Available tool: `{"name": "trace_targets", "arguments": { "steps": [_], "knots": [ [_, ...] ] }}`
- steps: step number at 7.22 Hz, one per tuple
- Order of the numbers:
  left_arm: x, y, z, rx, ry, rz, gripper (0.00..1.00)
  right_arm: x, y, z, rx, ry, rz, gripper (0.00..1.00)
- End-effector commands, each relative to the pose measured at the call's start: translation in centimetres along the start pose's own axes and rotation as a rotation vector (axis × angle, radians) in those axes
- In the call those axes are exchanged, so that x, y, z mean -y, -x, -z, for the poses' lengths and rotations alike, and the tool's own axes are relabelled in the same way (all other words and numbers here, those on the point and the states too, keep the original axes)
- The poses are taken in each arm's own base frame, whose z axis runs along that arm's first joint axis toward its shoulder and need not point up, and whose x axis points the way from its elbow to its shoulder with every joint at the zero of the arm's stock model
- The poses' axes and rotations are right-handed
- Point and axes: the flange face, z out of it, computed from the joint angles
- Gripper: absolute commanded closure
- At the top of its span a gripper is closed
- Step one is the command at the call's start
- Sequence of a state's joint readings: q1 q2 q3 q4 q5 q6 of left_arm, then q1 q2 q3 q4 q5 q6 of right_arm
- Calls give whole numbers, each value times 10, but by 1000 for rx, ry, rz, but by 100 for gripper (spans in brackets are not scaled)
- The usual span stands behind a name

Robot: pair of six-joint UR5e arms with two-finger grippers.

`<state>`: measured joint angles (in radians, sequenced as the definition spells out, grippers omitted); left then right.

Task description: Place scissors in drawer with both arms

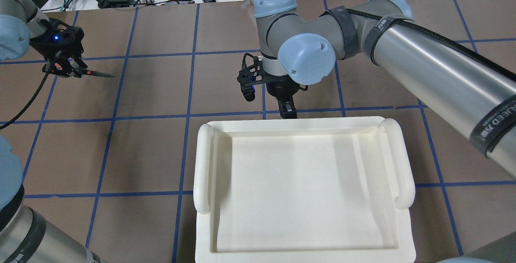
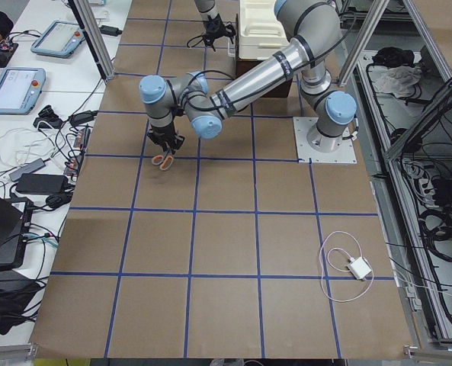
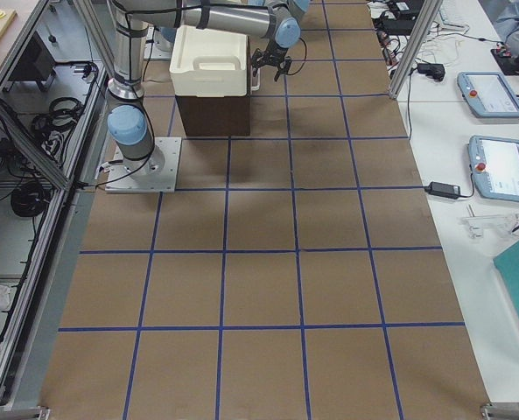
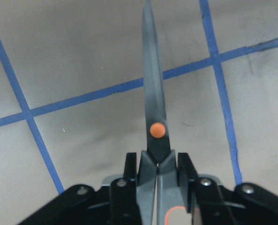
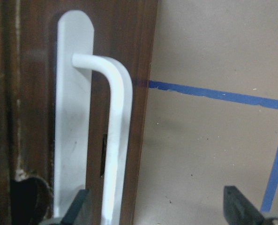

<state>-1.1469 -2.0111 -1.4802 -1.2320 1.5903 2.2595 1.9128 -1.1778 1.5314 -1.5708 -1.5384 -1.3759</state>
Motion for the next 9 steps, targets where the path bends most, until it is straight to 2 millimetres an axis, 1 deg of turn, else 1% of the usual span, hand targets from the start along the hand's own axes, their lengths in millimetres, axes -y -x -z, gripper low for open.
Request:
{"name": "trace_targets", "arguments": {
  "steps": [1, 2, 4, 7, 9],
  "knots": [
    [9, -8, 25, -16, -2, 4, 100, 1, -7, -7, 1, -1, 0, 0],
    [11, -11, 22, -33, -10, 2, 100, 2, -10, -10, 0, -6, 0, 0],
    [9, -12, 20, -37, -10, 0, 100, 3, -10, -10, 0, -14, 0, 0],
    [7, -13, 20, -39, -10, 3, 100, 4, -16, -4, -60, -26, 4, 0],
    [9, -13, 19, -41, -11, 1, 100, 6, -25, 2, -140, -38, 25, 0]
  ]
}}
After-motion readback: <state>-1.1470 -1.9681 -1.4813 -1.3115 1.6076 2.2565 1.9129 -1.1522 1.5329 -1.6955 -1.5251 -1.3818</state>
